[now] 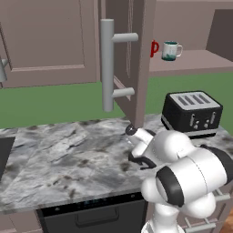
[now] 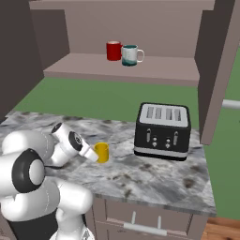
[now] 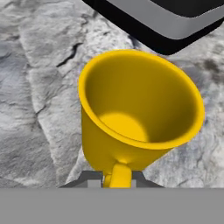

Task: Pick the mug on the counter and place it in the cabinet with the handle facing the right, like the mugs already inside.

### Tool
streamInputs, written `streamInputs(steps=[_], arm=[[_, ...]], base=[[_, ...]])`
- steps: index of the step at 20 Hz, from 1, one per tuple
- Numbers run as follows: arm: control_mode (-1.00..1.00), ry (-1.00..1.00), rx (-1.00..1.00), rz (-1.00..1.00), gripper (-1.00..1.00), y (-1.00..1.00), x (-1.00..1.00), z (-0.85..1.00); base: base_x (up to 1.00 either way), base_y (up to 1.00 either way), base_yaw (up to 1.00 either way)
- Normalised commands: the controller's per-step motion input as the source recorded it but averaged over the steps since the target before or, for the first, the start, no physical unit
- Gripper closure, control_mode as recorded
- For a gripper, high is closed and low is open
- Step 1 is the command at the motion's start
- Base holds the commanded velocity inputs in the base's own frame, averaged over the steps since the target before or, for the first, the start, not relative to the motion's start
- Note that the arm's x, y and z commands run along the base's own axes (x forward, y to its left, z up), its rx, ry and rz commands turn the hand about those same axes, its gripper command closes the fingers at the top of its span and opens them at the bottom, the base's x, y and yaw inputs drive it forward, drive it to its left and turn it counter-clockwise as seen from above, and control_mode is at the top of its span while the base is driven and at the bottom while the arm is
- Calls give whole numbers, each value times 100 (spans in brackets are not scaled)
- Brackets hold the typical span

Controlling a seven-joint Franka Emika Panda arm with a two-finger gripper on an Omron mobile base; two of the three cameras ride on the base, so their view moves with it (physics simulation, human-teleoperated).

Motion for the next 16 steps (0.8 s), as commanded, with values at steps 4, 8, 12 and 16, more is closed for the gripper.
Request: streamInputs(steps=[4,8,12,16], arm=[[-100,-10,0,-10,100,0,0,0],[-100,-12,0,-5,100,0,-9,6],[-100,-13,0,0,100,0,-12,30],[-100,-10,0,0,100,0,0,39]], base=[[0,0,0],[0,0,0],[0,0,0],[0,0,0]])
